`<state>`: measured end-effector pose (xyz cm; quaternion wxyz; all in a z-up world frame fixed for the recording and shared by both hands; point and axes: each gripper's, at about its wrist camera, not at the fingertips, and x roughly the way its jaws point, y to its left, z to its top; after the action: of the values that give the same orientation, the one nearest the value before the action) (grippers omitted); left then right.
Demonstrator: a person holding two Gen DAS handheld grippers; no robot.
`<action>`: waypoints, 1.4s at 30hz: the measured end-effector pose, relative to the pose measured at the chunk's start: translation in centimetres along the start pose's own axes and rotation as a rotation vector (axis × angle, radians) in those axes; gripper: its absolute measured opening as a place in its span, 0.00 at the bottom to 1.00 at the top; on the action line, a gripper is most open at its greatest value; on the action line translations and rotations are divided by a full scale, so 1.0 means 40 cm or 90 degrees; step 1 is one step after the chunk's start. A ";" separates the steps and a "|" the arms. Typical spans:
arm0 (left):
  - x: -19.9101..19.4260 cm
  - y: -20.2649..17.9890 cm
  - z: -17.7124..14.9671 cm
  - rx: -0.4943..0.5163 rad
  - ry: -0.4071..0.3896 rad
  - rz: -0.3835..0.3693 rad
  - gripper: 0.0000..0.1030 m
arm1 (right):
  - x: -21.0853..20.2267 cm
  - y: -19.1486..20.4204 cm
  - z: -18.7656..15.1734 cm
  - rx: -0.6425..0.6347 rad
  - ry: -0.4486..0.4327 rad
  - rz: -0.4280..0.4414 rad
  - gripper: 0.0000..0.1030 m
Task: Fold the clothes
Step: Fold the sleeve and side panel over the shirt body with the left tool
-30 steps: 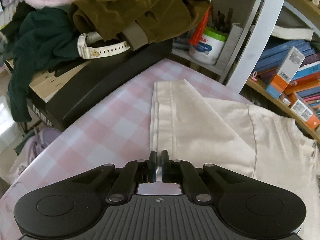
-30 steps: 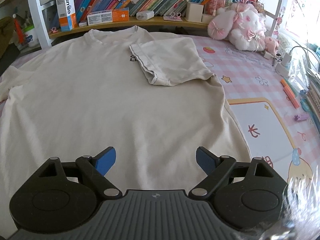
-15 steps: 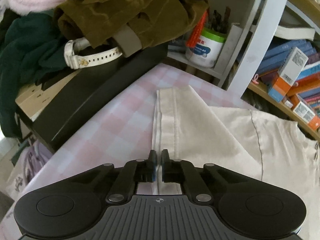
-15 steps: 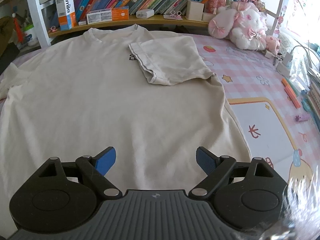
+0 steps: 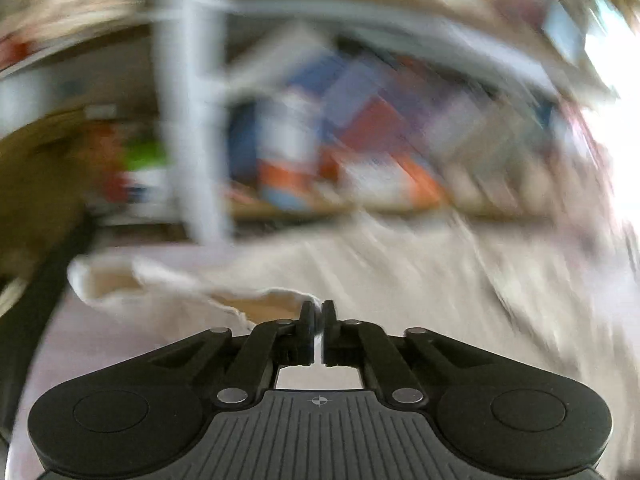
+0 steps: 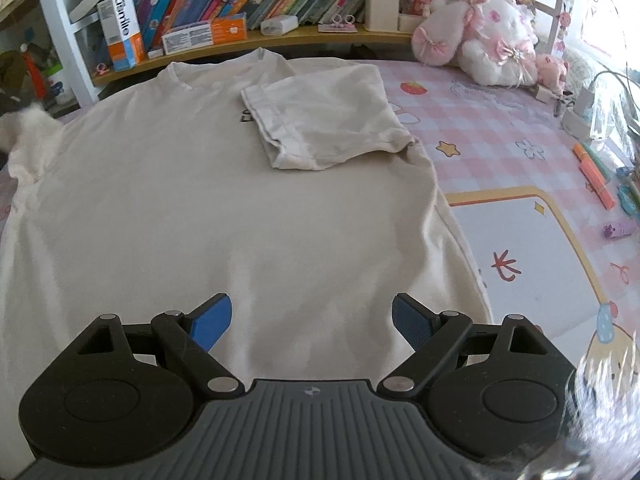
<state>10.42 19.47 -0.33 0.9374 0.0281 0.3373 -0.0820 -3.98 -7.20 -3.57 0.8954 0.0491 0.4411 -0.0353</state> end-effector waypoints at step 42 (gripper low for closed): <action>0.141 0.028 0.009 -0.109 0.054 -0.073 0.09 | 0.031 -0.087 -0.022 -0.030 0.034 -0.007 0.92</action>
<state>15.10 19.80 -3.65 0.9149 -0.0677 0.3837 -0.1055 -4.29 -10.59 -5.27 0.8841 0.0267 0.4657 -0.0282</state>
